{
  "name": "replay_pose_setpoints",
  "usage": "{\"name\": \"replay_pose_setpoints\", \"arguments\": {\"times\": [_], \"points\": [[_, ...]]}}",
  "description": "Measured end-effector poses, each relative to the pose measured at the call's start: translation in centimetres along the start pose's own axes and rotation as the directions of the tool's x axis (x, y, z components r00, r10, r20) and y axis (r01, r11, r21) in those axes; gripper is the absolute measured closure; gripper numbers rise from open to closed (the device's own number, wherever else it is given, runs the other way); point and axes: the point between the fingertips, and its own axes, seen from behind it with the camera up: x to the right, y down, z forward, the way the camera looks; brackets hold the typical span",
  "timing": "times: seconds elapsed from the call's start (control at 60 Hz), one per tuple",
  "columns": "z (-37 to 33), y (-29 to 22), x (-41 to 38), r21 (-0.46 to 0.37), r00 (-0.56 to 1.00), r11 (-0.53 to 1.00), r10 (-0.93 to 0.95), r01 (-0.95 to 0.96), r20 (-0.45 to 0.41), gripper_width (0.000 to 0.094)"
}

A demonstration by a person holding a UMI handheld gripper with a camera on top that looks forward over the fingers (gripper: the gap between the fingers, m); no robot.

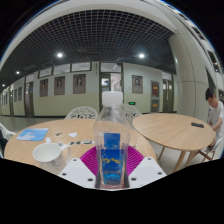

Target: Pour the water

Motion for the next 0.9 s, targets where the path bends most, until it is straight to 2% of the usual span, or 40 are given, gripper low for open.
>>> {"name": "replay_pose_setpoints", "arguments": {"times": [0.017,0.117,0.183,0.233,0.333,0.417,0.467,0.633,0.767,0.9], "points": [[-0.1,-0.1,-2.4,-0.005,1.000,1.000,-0.006,0.006,-0.015,0.0623],[0.3,1.0,-1.5,-0.036,0.999,0.999,-0.023,0.022,-0.030,0.0617],[0.2,0.9,-1.7,-0.010,1.000,1.000,-0.011,0.011,-0.026,0.0619],[1.5,0.7,-0.7,-0.001,1.000,1.000,-0.003,0.003,-0.017,0.0582],[0.8,1.1,-1.1,-0.026,1.000,1.000,0.003,-0.004,-0.020,0.0407],[-0.4,2.4,-0.5,-0.108,0.998,0.994,0.024,-0.030,-0.059,0.0064],[-0.9,2.2,-0.9,-0.108,0.998,0.993,0.038,-0.044,-0.051,0.0099],[-7.0,1.7,-2.4,-0.132,0.998,0.990,0.043,-0.048,-0.040,0.0091],[-13.4,1.8,-4.8,-0.116,1.000,0.993,0.018,-0.018,-0.008,0.0091],[-19.3,2.6,-9.1,-0.102,0.995,0.995,0.001,0.009,0.095,0.0088]]}}
